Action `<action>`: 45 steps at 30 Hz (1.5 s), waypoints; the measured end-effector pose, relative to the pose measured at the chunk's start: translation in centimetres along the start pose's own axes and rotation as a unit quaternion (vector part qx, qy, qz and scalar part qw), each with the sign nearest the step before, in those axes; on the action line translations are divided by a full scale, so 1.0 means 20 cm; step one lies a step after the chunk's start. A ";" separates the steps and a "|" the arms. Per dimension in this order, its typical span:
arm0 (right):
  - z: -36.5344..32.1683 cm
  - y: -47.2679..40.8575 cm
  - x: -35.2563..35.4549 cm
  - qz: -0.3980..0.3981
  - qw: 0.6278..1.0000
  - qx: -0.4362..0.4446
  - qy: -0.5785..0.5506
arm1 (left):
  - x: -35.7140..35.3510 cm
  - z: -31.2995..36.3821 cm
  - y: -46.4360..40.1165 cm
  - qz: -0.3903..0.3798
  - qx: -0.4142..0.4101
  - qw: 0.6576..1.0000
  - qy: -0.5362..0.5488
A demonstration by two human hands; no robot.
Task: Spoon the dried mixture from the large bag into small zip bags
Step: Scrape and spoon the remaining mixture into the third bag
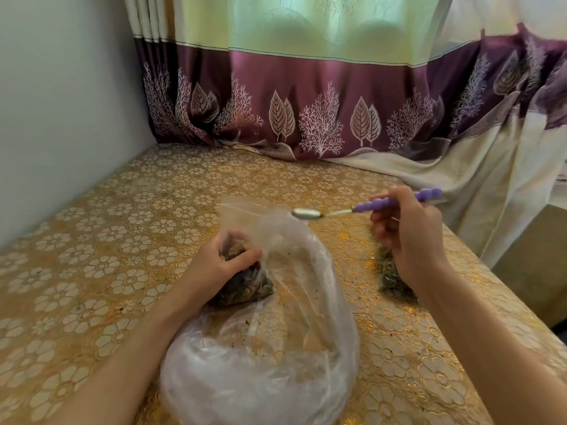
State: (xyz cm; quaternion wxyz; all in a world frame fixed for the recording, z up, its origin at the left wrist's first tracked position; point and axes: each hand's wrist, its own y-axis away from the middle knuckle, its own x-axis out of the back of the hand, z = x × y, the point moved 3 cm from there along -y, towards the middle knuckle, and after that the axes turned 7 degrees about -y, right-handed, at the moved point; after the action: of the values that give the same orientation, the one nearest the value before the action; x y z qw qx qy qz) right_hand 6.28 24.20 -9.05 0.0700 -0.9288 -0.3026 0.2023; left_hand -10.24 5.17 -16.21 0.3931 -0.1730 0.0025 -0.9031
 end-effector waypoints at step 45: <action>0.16 -0.34 -0.54 -0.315 0.797 -0.130 0.498 | 0.01 0.01 0.01 -0.008 -0.008 0.999 0.030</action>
State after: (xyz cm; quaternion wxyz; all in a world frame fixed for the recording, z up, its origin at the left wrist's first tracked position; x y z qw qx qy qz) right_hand -6.63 23.29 -6.66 0.1498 -0.7550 -0.5252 -0.3628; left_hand -10.13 5.00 -15.98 0.3844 -0.1488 0.0206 -0.9109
